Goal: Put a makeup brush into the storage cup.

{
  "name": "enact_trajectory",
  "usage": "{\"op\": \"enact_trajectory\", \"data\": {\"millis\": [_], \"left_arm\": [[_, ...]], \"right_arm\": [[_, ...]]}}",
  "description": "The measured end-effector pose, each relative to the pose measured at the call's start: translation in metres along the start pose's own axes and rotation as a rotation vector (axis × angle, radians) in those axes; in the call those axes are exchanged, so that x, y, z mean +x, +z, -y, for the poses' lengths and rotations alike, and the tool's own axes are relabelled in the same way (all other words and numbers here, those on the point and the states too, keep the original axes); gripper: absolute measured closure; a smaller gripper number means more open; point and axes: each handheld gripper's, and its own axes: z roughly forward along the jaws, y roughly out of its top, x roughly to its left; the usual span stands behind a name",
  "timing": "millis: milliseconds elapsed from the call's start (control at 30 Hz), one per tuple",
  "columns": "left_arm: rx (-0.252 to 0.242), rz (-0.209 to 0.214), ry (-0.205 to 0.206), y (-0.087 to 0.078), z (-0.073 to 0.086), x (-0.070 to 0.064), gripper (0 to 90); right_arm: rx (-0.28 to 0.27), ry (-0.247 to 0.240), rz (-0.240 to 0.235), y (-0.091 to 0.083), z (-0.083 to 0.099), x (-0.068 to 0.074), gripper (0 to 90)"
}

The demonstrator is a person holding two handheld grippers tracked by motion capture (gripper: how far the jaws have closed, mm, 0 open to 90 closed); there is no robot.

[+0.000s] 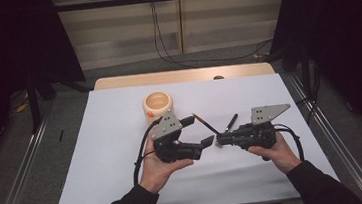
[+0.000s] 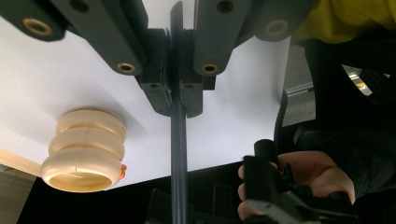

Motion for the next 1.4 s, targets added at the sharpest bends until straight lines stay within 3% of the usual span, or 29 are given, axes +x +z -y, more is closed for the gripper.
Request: {"op": "enact_trajectory", "data": {"millis": [167, 233, 267, 333, 367, 633, 700, 767, 1400], "left_arm": [[-0.011, -0.006, -0.008, 0.005, -0.004, 0.0, 26.9], [-0.022, 0.01, -0.019, 0.005, -0.003, 0.001, 36.0], [-0.026, 0.006, -0.026, 0.005, -0.003, 0.002, 42.4], [-0.028, 0.003, -0.046, 0.004, -0.003, 0.004, 44.7], [-0.024, -0.004, -0.043, 0.003, -0.002, 0.004, 51.3], [-0.042, 0.026, -0.095, 0.002, 0.0, 0.007, 56.1], [-0.046, 0.018, -0.095, 0.002, 0.0, 0.007, 61.8], [-0.04, 0.035, -0.094, 0.001, 0.0, 0.007, 67.4], [-0.051, 0.107, -0.142, 0.001, -0.001, 0.006, 80.6]], "right_arm": [[-0.002, -0.003, 0.003, 0.0, 0.0, 0.0, 85.7], [-0.002, -0.001, 0.008, -0.001, 0.0, 0.0, 85.7], [-0.003, -0.002, 0.005, -0.001, 0.0, -0.001, 85.7], [-0.002, -0.001, 0.004, 0.0, 0.001, -0.001, 85.7], [0.0, 0.0, 0.009, 0.0, 0.001, -0.001, 85.7], [0.004, 0.005, 0.0, 0.004, 0.003, -0.001, 85.7], [0.005, 0.006, -0.006, 0.005, 0.004, -0.001, 85.7], [0.009, 0.009, -0.006, 0.006, 0.005, -0.001, 85.7], [0.032, 0.001, -0.016, 0.015, 0.009, 0.001, 84.2]]}}
